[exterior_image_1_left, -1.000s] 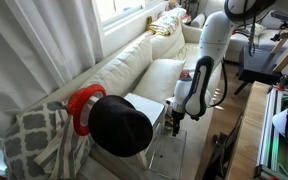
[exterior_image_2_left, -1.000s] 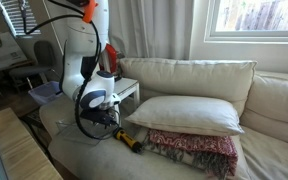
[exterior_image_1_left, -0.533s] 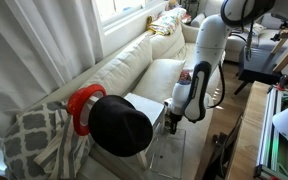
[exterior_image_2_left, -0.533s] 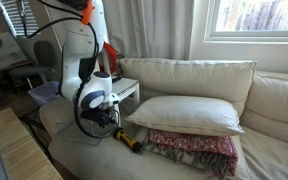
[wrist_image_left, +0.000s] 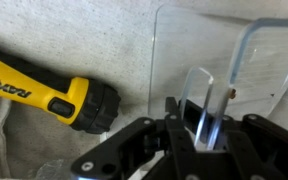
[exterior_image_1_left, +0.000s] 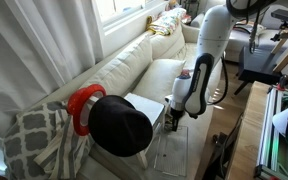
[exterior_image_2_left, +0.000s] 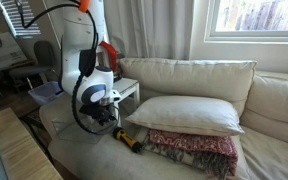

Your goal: Remove the torch from the clear container then place the container on the seat of the white chair

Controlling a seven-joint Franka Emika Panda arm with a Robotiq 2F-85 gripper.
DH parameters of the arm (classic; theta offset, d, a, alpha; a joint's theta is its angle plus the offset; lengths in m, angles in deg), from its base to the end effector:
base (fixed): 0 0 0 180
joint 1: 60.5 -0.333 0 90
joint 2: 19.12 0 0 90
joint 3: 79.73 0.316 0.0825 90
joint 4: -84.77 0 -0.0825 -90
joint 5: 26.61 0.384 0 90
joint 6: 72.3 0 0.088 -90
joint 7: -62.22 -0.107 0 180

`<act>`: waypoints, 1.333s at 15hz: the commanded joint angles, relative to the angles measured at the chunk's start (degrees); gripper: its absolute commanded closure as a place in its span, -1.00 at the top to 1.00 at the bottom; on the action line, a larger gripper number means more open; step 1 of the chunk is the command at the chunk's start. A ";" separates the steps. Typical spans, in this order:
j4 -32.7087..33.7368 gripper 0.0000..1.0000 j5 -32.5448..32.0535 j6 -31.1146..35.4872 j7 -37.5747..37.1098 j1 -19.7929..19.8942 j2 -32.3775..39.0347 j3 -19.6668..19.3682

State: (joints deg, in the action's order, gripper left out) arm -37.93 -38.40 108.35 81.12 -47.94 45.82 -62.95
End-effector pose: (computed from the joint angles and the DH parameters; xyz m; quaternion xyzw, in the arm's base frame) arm 0.4423 0.0928 -0.0887 -0.9640 -0.2244 0.0086 0.1425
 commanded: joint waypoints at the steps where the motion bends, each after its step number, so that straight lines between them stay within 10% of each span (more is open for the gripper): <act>1: -4.41 -0.94 -0.37 -6.87 0.58 6.93 -4.52 4.99; 19: -20.00 -0.94 9.74 -28.81 21.43 35.60 -23.78 25.36; 20: -16.35 -0.94 9.63 -25.82 20.28 30.31 -19.75 21.45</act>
State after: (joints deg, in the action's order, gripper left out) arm -54.49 -31.44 82.52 99.57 -16.09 26.70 -40.63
